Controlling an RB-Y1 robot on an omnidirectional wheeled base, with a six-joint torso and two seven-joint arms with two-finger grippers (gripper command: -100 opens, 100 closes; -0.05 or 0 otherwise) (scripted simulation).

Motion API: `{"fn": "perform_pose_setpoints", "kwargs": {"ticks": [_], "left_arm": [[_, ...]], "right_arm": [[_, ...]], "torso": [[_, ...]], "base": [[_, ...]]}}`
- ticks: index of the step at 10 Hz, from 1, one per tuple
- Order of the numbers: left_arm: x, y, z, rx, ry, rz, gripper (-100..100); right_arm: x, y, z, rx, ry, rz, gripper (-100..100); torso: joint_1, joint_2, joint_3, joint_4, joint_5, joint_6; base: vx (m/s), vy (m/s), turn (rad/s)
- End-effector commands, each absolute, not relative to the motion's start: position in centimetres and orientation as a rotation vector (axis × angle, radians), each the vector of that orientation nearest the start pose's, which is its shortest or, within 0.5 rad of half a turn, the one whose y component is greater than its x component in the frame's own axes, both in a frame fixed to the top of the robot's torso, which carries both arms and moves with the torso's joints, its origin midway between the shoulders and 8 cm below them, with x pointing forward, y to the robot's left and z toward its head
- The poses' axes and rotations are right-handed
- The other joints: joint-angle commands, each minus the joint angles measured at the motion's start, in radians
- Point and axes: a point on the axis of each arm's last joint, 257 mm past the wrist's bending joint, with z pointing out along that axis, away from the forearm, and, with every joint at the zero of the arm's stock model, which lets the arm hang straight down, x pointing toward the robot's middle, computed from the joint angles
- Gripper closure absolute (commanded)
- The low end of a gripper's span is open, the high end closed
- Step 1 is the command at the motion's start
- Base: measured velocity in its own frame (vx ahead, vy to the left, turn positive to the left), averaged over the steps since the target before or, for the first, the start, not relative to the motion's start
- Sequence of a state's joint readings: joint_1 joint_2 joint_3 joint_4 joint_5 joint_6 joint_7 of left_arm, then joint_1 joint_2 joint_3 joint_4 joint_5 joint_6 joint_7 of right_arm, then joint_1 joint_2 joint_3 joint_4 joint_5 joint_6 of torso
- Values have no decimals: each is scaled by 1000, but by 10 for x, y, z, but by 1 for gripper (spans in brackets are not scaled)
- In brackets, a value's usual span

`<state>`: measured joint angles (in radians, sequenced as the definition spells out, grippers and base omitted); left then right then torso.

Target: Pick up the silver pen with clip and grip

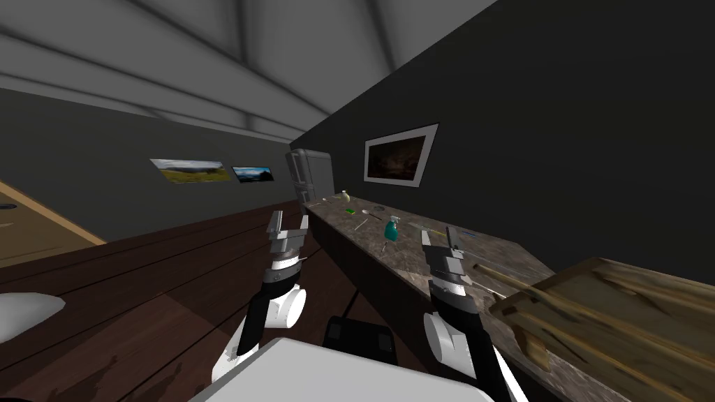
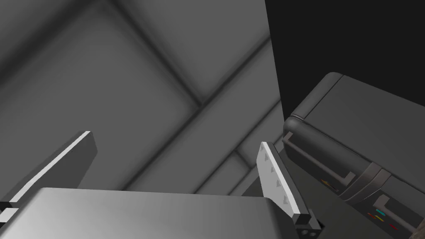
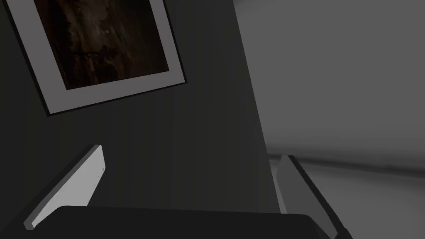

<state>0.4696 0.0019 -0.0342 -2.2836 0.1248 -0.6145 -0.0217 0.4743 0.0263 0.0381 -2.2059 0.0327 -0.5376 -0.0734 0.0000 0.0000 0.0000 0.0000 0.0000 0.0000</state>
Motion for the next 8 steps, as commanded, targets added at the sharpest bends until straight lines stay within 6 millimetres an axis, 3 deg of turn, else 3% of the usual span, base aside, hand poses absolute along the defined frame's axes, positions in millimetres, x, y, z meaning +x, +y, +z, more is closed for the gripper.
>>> {"fn": "perform_pose_setpoints", "kwargs": {"ticks": [1,3,8], "left_arm": [[323,279,55,-617,435,-1430,0],[323,279,55,-617,434,-1430,0],[323,279,55,-617,434,-1430,0]], "right_arm": [[359,-257,1,672,654,1384,-100],[364,-247,-13,626,751,1353,-100],[375,-221,-77,457,1056,1192,-100]], "torso": [[0,0,0,0,0,0],[5,3,1,0,1,0],[16,7,4,2,3,0]], "base": [[-16,34,-24],[-58,119,-43],[-108,221,-49]]}}
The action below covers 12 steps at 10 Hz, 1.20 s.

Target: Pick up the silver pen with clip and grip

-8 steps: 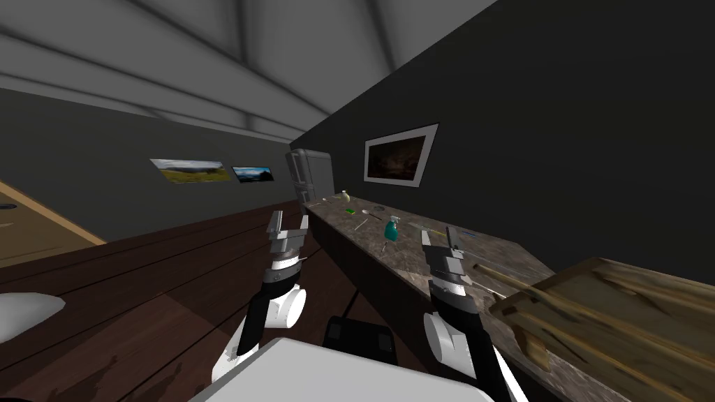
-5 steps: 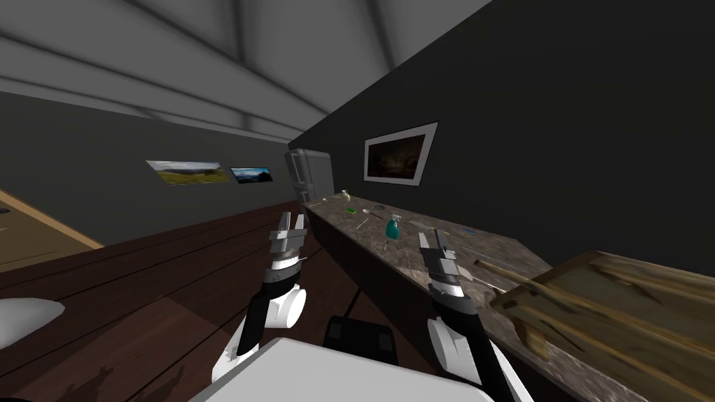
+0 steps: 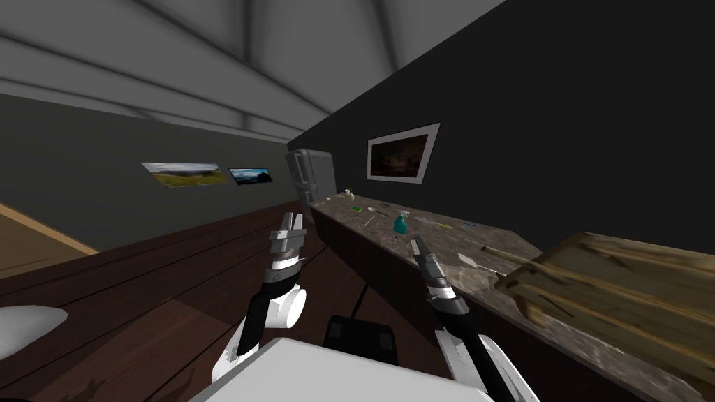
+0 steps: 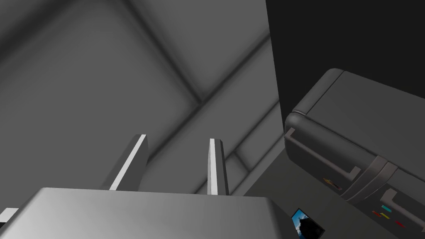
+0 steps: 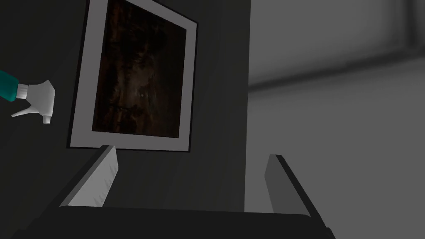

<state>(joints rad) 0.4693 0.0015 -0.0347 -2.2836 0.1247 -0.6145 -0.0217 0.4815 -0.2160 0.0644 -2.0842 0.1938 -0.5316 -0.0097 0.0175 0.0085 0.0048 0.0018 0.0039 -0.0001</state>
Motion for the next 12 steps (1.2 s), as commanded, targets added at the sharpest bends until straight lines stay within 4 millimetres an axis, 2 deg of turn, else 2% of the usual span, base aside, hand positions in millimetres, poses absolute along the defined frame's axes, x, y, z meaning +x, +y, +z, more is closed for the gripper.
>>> {"fn": "perform_pose_setpoints", "kwargs": {"ticks": [1,3,4,6,7,8,9,10,11,12], "left_arm": [[323,279,55,-617,434,-1430,0],[323,279,55,-617,434,-1430,0],[323,279,55,-617,434,-1430,0],[323,279,55,-617,434,-1430,0],[323,279,55,-617,434,-1430,0],[323,279,55,-617,434,-1430,0],[323,279,55,-617,434,-1430,0],[323,279,55,-617,434,-1430,0],[323,279,55,-617,434,-1430,0],[323,279,55,-617,434,-1430,0]], "right_arm": [[374,-219,-78,440,1071,1185,-100],[375,-213,-112,339,1201,1094,-100],[375,-212,-114,322,1213,1085,-100],[372,-211,-151,200,1338,983,-100],[371,-209,-153,175,1353,969,-100],[368,-212,-172,104,1413,916,-100],[368,-210,-174,89,1420,907,-100],[364,-213,-194,6,1480,848,-100],[363,-212,-195,-4,1485,842,-100],[358,-217,-215,-93,1541,782,-100]], "torso": [[0,0,0,0,0,0],[-8,-3,-2,0,-1,0],[-4,-2,-1,0,-1,0],[-7,-3,-2,-1,-1,0],[-6,-2,-1,0,-1,0],[-6,-4,-2,-1,-1,0],[-7,-4,-2,-1,-1,0],[-9,-5,-3,-1,-2,0],[-9,-5,-3,-1,-2,0],[-9,-6,-3,-1,-2,0]], "base": [[-102,185,-27],[-92,174,-19],[-89,182,-24],[-91,172,-7],[-76,169,-11],[-70,157,7],[-54,121,1],[-55,140,20],[-51,127,4],[-76,148,24]]}}
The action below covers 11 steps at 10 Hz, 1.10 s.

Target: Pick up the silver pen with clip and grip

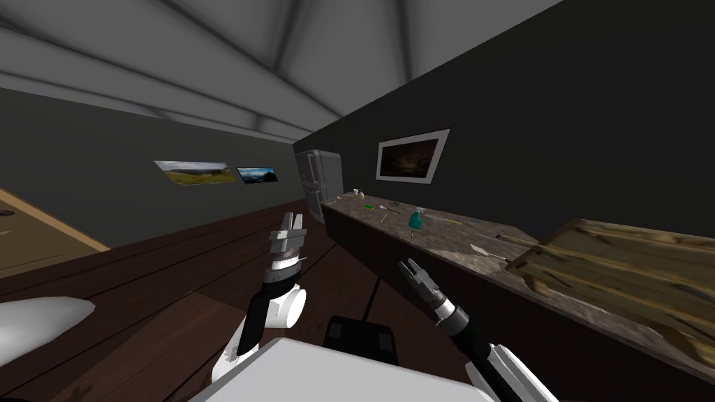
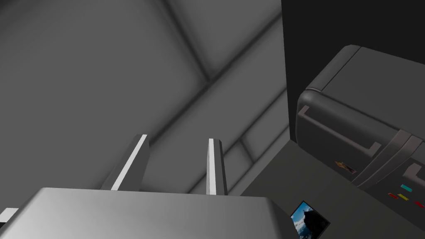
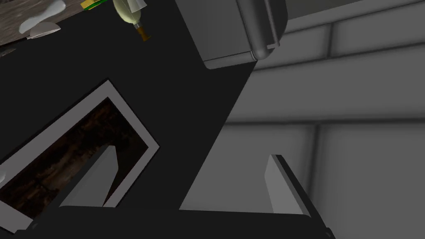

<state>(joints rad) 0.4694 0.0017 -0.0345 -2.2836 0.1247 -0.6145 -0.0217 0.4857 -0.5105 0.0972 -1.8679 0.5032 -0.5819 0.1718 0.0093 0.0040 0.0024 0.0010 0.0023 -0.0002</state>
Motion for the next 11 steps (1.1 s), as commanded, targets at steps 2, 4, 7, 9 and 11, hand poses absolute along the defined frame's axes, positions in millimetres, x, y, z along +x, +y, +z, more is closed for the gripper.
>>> {"fn": "perform_pose_setpoints", "kwargs": {"ticks": [2,4,7,9,11], "left_arm": [[323,279,55,-617,434,-1430,0],[323,279,55,-617,434,-1430,0],[323,279,55,-617,434,-1430,0],[323,279,55,-617,434,-1430,0],[323,279,55,-617,434,-1430,0]], "right_arm": [[351,-223,-236,-198,1598,716,-100],[344,-230,-257,-307,1648,651,-100],[334,-242,-279,-449,1703,575,-100],[324,-255,-298,-575,1744,508,-100],[314,-270,-316,-706,1778,443,-100]], "torso": [[-2,-1,0,0,0,0],[-2,-2,-1,0,0,0],[-2,-3,-2,-1,0,0],[-2,-3,-2,-1,0,0],[-3,-3,-2,-1,-1,0]], "base": [[-55,120,22],[-41,119,38],[-24,109,31],[-30,108,51],[-17,90,57]]}}
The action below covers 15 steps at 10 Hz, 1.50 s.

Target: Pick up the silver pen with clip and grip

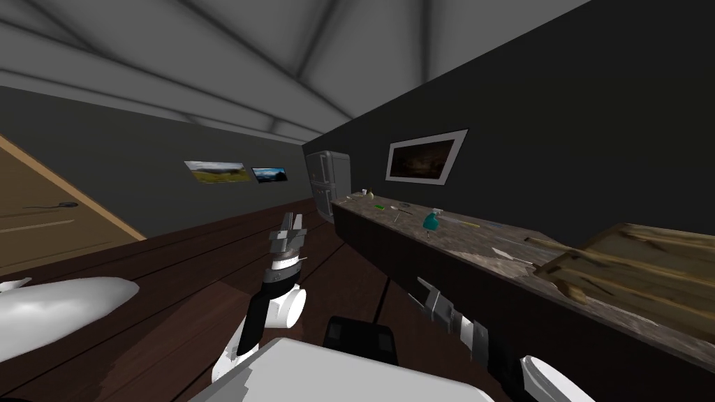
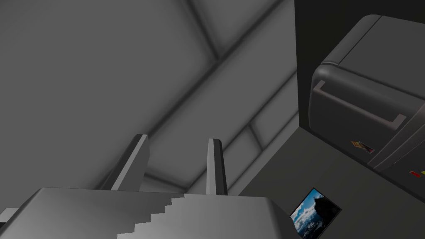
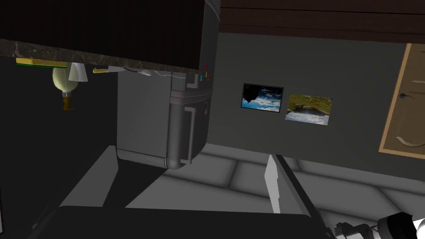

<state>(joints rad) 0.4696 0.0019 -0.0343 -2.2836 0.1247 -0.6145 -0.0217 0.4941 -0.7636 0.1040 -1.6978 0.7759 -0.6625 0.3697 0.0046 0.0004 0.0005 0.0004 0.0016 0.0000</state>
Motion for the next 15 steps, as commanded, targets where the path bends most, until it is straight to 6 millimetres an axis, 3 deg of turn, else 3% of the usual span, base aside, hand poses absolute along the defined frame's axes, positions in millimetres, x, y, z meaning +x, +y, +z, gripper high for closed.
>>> {"fn": "perform_pose_setpoints", "kwargs": {"ticks": [1,4,7,8,9,10,11,12,13,14,15], "left_arm": [[323,279,55,-617,434,-1430,0],[323,279,55,-617,434,-1430,0],[323,279,55,-617,435,-1430,0],[323,279,55,-617,435,-1430,0],[323,279,55,-617,435,-1430,0],[323,279,55,-617,435,-1430,0],[323,279,55,-617,435,-1430,0],[323,279,55,-617,435,-1430,0],[323,279,55,-617,435,-1430,0],[323,279,55,-617,435,-1430,0],[323,279,55,-617,435,-1430,0]], "right_arm": [[304,-285,-331,-817,1800,389,-100],[292,-308,-346,-977,1825,319,-100],[272,-347,-367,-1229,1841,215,-100],[271,-351,-367,-1251,1844,206,-100],[262,-372,-374,-1371,1844,162,-100],[261,-375,-374,-1387,1843,155,-100],[252,-397,-378,-1511,1835,113,-100],[252,-399,-378,-1519,1836,109,-100],[243,-420,-381,-1638,1822,72,-100],[243,-423,-380,-1648,1823,68,-100],[235,-444,-381,-1766,1805,33,-100]], "torso": [[0,0,0,0,0,0],[0,-1,-1,0,0,0],[-2,-2,-1,0,-1,0],[-2,-3,-1,-1,-1,0],[-3,-3,-2,-1,-1,0],[-4,-3,-2,-1,-1,0],[-4,-3,-2,-1,-1,0],[-4,-4,-2,-1,-1,-1],[-5,-4,-2,-1,-1,0],[-5,-5,-3,-1,-1,0],[-5,-4,-3,-1,-1,0]], "base": [[-1,84,89],[3,72,60],[20,52,92],[25,37,57],[32,30,130],[33,17,57],[49,23,129],[46,11,69],[56,0,140],[49,-1,60],[68,-3,122]]}}
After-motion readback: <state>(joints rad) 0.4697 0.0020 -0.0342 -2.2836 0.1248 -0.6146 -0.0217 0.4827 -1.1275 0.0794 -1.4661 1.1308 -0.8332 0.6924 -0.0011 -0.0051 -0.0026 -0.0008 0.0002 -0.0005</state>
